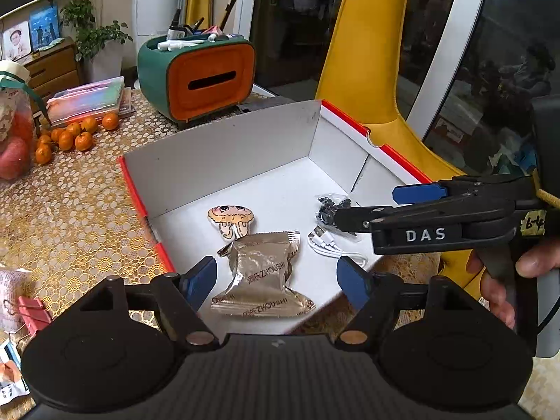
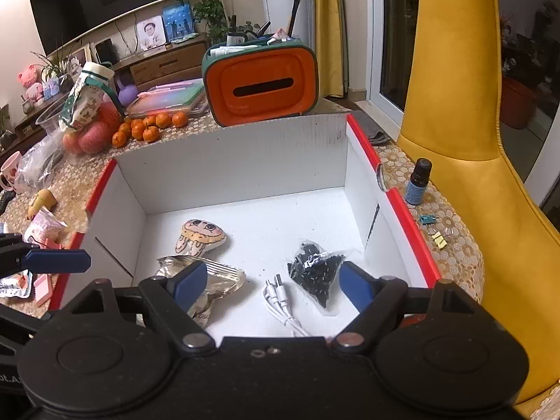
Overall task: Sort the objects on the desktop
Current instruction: 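Open the left tool releasing the silver bag while the right tool releases the bead bag, then withdraw both open tools from the box toward the items on the table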
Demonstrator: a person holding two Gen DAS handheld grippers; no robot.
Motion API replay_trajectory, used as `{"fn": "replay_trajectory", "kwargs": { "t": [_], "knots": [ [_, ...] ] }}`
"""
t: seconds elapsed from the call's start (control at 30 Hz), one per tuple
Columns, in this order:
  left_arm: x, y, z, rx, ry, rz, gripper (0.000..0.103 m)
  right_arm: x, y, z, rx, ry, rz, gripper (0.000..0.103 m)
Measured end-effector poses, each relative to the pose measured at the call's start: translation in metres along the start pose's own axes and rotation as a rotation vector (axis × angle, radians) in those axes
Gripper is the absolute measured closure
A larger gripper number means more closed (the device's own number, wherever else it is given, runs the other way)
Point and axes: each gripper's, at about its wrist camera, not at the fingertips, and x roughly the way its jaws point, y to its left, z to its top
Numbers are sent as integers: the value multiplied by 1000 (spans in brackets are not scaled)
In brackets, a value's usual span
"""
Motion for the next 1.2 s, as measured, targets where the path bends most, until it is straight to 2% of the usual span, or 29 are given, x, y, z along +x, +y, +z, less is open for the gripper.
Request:
{"fn": "replay_trajectory", "kwargs": {
  "t": [0.03,0.37,0.53,0.67,0.83,1.2],
  "knots": [
    [-3,1,-2,-2,-4,-1,22,-3,1,-1,1,-5,1,19],
    [-39,14,-20,-28,-40,-11,16,-28,24,-6,-17,-48,13,15],
    [-62,26,-32,-52,-65,-12,5,-46,44,-9,-49,-84,32,11],
    [-81,39,-46,-69,-75,-14,4,-58,60,-12,-61,-100,61,8],
    [-104,60,-67,-91,-86,37,3,-69,85,-20,-79,-112,100,8],
    [-152,107,-107,-175,-148,76,3,-73,150,-42,-164,-85,167,6]
  ]
}}
